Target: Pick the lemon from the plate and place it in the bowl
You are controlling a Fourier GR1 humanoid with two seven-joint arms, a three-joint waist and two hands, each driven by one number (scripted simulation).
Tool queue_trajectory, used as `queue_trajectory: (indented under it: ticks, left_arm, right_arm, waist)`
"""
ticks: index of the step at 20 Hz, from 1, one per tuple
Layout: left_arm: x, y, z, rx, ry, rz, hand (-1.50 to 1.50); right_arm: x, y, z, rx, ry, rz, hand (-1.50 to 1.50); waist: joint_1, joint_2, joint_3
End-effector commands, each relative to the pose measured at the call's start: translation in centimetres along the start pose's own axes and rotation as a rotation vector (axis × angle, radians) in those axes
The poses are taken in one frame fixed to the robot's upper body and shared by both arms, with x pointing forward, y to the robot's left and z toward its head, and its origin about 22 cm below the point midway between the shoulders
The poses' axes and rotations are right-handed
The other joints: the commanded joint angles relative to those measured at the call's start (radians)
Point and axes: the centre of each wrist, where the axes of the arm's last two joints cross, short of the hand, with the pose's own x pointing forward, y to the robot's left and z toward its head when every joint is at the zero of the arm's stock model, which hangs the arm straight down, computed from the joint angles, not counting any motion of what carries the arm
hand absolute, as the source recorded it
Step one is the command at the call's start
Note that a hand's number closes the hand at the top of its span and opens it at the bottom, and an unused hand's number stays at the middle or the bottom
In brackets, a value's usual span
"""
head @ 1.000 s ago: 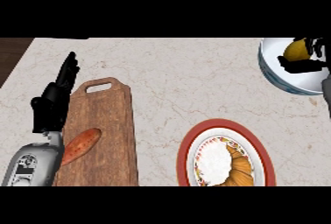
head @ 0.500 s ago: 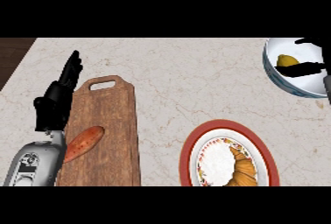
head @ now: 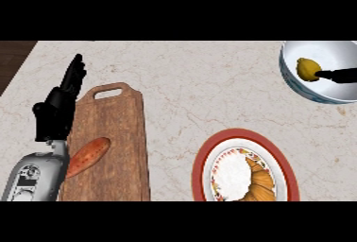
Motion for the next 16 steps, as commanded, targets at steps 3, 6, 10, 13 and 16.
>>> queue_trajectory:
  ticks: [3, 6, 10, 13, 16]
  left_arm:
    - [0.0, 0.2, 0.2, 0.002, 0.008, 0.014, 0.00]
    - [0.0, 1.0, 0.3, 0.015, 0.005, -0.013, 0.00]
    - [1.1, 0.7, -0.1, 0.029, -0.006, -0.008, 0.00]
    - [-0.2, 1.0, -0.3, 0.023, 0.017, -0.003, 0.00]
    - [-0.7, 0.2, 0.4, 0.021, 0.031, -0.003, 0.00]
  right_arm:
    - [-0.2, -4.9, 1.1, -0.010, 0.024, -0.132, -1.50]
    - [-0.9, -7.9, 2.7, 0.006, 0.005, -0.164, -1.50]
    - [-2.9, -9.5, 5.6, 0.061, -0.024, -0.260, -1.50]
    - [-3.1, -12.0, 7.2, 0.101, -0.030, -0.260, -1.50]
    - [-3.7, -11.7, 7.8, 0.124, -0.032, -0.270, -1.50]
  waist:
    - [-0.005, -0.002, 0.000]
    - [-0.008, -0.004, 0.001]
    - [-0.026, -0.009, 0.001]
    - [-0.037, -0.010, 0.001]
    - [-0.034, -0.012, 0.001]
